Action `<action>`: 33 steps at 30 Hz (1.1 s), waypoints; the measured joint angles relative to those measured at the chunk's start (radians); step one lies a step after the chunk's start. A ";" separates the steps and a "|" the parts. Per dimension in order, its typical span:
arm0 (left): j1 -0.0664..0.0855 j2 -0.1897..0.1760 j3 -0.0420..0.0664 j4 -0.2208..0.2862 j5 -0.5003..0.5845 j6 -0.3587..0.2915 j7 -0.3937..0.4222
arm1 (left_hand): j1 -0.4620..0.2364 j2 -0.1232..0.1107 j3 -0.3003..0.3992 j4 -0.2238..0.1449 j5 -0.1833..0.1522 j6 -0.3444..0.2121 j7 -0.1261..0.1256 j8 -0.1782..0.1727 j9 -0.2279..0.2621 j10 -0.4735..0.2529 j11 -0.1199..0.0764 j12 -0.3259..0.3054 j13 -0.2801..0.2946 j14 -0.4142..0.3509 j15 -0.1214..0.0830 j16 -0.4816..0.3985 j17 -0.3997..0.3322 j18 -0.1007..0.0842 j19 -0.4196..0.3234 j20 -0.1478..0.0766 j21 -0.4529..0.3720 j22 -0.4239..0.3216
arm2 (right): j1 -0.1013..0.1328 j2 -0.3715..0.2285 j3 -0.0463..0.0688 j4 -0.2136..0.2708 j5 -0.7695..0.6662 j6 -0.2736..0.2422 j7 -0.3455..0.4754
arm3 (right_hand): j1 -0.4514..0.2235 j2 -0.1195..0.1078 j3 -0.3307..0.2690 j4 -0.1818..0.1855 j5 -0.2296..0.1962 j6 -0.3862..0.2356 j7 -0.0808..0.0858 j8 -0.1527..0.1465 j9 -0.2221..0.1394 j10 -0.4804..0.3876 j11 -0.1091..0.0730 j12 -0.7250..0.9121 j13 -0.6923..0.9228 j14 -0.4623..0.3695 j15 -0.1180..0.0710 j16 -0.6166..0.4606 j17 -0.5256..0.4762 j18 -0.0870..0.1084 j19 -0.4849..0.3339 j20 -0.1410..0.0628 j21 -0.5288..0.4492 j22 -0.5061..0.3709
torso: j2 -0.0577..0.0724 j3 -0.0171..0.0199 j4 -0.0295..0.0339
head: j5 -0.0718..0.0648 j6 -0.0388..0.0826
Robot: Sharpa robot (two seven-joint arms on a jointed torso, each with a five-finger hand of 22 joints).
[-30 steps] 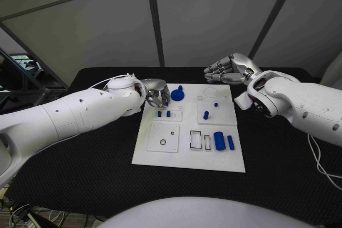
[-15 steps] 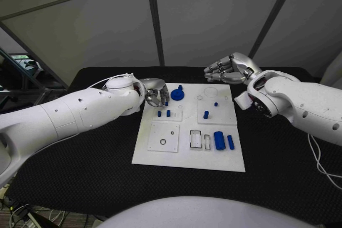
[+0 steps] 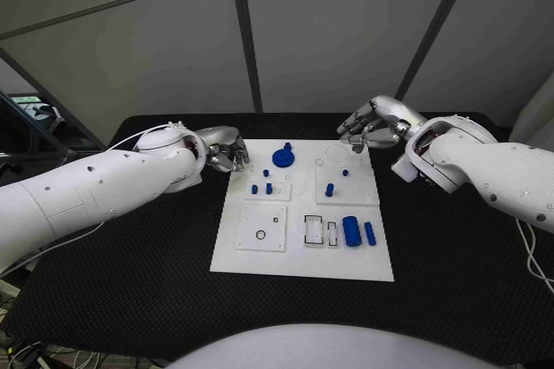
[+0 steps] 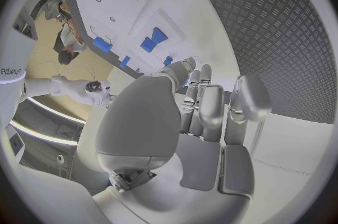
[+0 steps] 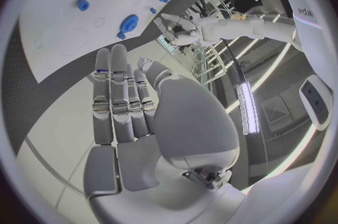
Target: Assemble the parts on the task board
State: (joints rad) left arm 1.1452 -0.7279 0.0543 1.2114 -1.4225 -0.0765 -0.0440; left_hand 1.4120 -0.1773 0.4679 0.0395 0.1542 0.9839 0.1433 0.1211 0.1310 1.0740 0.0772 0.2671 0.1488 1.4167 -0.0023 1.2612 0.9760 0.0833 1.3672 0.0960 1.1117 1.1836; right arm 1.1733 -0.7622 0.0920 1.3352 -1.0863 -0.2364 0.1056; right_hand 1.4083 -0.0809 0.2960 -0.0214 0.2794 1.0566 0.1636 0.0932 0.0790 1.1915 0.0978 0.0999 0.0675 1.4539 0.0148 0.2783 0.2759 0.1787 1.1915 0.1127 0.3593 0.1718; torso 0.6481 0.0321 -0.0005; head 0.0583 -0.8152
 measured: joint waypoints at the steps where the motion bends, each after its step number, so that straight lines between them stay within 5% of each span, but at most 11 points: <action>1: 0.000 -0.011 0.002 0.005 0.024 -0.011 0.004 | 0.000 0.000 0.000 0.000 0.000 0.005 0.002 0.000 -0.001 0.000 0.000 -0.005 -0.004 -0.041 0.001 -0.071 -0.103 0.051 -0.043 0.001 -0.092 -0.072 | 0.000 -0.003 0.000 0.002 -0.040 0.003 -0.009 | 0.004 0.004 -0.005 -0.001 -0.004 0.007 -0.007 0.000 0.000 0.009 -0.005 0.000 0.000 0.006 -0.006 0.039 0.024 0.000 0.019 -0.012 0.029 0.017 | 0.000 -0.0002 0.0006 | -0.007 0.005; 4: 0.002 -0.049 0.006 0.024 0.142 -0.057 0.028 | -0.012 -0.001 0.004 0.004 0.000 0.015 0.005 0.000 -0.006 0.010 0.009 -0.008 -0.012 -0.144 0.002 -0.268 -0.355 0.062 -0.156 0.004 -0.353 -0.272 | -0.001 -0.010 -0.001 0.013 -0.171 0.013 -0.044 | 0.005 0.005 -0.009 -0.004 -0.009 0.016 -0.016 -0.001 -0.002 0.026 -0.013 -0.008 -0.001 0.013 -0.017 0.211 0.116 0.000 0.052 -0.035 0.120 0.075 | 0.000 -0.0009 0.0007 | -0.022 0.017; 5: 0.002 -0.058 0.006 0.030 0.186 -0.070 0.039 | -0.012 -0.001 0.004 0.004 0.000 0.020 0.004 0.000 -0.008 0.019 0.008 -0.008 -0.013 -0.160 0.002 -0.304 -0.396 0.117 -0.174 0.004 -0.402 -0.310 | -0.003 -0.011 -0.001 0.017 -0.208 0.015 -0.054 | 0.005 0.005 -0.009 -0.004 -0.009 0.016 -0.016 -0.005 -0.003 0.029 -0.015 -0.013 -0.001 0.013 -0.017 0.258 0.140 0.000 0.055 -0.038 0.143 0.091 | -0.001 -0.0011 0.0007 | -0.026 0.019; 7: 0.002 -0.077 0.007 0.043 0.286 -0.093 0.067 | -0.012 -0.001 0.006 0.003 0.000 0.024 0.007 0.001 -0.009 0.033 0.007 -0.008 -0.013 -0.176 0.003 -0.335 -0.426 0.118 -0.190 0.004 -0.450 -0.345 | -0.006 -0.013 -0.003 0.025 -0.281 0.018 -0.074 | 0.004 0.006 -0.006 -0.001 -0.009 0.016 -0.016 -0.013 -0.005 0.029 -0.016 -0.023 -0.001 0.013 -0.017 0.346 0.194 0.000 0.056 -0.040 0.187 0.122 | -0.001 -0.0011 0.0007 | -0.037 0.026; 19: -0.008 -0.173 0.008 0.200 0.876 -0.147 0.283 | -0.025 0.012 -0.024 0.007 -0.004 0.049 0.007 0.007 -0.013 0.065 0.003 0.004 -0.005 -0.200 0.006 -0.367 -0.450 0.118 -0.201 0.008 -0.508 -0.384 | -0.036 -0.024 -0.010 0.062 -0.584 0.014 -0.157 | -0.035 -0.027 0.028 0.018 -0.024 0.006 -0.010 -0.024 -0.009 -0.006 -0.010 -0.035 -0.002 0.013 -0.017 0.763 0.593 0.000 0.024 -0.032 0.338 0.234 | 0.000 -0.0022 -0.0007 | -0.086 0.047; 33: -0.031 -0.204 0.008 0.306 1.220 -0.144 0.382 | -0.049 0.006 -0.054 0.021 -0.004 0.049 0.007 0.007 -0.018 0.065 0.003 0.004 -0.004 -0.203 0.009 -0.370 -0.454 0.118 -0.201 0.008 -0.529 -0.399 | -0.082 -0.003 -0.011 0.063 -0.672 0.026 -0.185 | -0.038 -0.044 0.046 0.019 -0.030 -0.011 -0.006 -0.024 -0.009 -0.034 -0.003 -0.035 -0.002 0.011 -0.011 0.945 0.777 0.000 0.026 -0.023 0.481 0.380 | 0.000 -0.0012 0.0003 | -0.083 0.039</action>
State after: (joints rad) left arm 1.1146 -0.9317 0.0623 1.5178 -0.2026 -0.2209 0.3375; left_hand 1.3633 -0.1709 0.4139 0.0604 0.1505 1.0330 0.1499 0.1279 0.1128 1.1389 0.0805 0.2711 0.1448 1.2135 0.0069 0.8908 0.5215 0.2009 1.1663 0.1038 0.5831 0.7843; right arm 1.0914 -0.7650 0.0812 1.3982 -1.7588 -0.2104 -0.0797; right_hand 1.3699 -0.1248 0.3415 -0.0026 0.2489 1.0460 0.1572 0.0694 0.0704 1.1573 0.0945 0.0653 0.0657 1.4651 0.0038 1.2235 1.0525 0.1787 1.2171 0.0896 0.8399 0.5521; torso 0.6480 0.0310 -0.0002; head -0.0249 -0.7757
